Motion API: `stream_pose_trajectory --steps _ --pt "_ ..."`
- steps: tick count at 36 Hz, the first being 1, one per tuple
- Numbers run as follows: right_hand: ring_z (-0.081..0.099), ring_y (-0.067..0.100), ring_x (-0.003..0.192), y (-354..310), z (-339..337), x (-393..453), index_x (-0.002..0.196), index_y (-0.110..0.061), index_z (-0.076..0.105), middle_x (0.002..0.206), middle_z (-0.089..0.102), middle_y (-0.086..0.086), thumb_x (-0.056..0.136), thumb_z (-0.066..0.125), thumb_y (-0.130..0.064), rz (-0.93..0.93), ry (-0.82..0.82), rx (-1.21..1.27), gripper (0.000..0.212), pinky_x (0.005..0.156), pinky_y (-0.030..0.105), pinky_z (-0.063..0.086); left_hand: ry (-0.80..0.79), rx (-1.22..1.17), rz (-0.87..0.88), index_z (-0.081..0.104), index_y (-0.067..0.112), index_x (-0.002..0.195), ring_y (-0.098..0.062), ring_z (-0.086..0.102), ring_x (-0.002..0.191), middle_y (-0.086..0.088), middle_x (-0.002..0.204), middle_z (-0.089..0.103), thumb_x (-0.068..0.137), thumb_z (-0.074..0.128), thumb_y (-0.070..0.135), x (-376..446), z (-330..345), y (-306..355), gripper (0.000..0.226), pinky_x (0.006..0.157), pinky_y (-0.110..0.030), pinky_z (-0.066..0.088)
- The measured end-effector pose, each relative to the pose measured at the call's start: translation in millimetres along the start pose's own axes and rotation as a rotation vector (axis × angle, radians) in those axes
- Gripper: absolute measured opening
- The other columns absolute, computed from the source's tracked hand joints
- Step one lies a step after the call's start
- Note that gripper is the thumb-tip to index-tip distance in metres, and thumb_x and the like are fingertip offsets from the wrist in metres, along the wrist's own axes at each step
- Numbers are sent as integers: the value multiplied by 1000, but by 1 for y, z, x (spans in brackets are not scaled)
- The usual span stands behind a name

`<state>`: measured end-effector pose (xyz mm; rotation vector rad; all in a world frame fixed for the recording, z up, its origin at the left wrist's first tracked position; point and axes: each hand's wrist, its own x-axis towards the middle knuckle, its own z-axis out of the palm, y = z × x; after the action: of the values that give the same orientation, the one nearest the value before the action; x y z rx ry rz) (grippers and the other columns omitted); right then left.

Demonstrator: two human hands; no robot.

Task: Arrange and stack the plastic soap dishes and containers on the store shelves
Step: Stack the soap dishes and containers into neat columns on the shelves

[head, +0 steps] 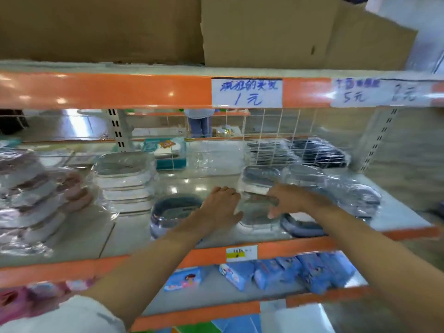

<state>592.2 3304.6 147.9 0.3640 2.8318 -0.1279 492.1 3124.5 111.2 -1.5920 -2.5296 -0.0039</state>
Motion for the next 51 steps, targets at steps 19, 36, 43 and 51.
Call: stream_pose_trajectory --steps 19,36,43,51 --pt "24 30 141 4 27 24 147 -6 23 155 20 14 70 64 -70 -201 51 -451 109 114 54 18 51 -108 -226 51 14 131 -19 43 124 -2 133 50 92 50 34 -4 -5 5 44 106 -32 28" --pt "61 19 86 -71 -24 45 95 -17 57 101 57 8 52 66 -68 -130 241 833 67 76 39 58 431 -220 -480 58 3 122 -30 48 118 -10 126 53 83 61 14 -65 -41 -68 40 101 -41 39" --pt "58 8 81 -152 -45 59 105 -11 58 92 59 -2 78 74 -36 -285 350 933 39 51 5 39 464 -234 -507 65 4 110 -28 54 113 -8 115 61 82 62 9 -120 -41 -108 29 93 -41 46" --pt "38 15 115 -244 -75 86 140 -15 40 127 36 4 75 76 -39 -372 426 838 77 89 24 38 373 -240 -491 63 8 117 -22 54 113 -5 118 60 88 57 14 -170 -42 -147 30 93 -24 38"
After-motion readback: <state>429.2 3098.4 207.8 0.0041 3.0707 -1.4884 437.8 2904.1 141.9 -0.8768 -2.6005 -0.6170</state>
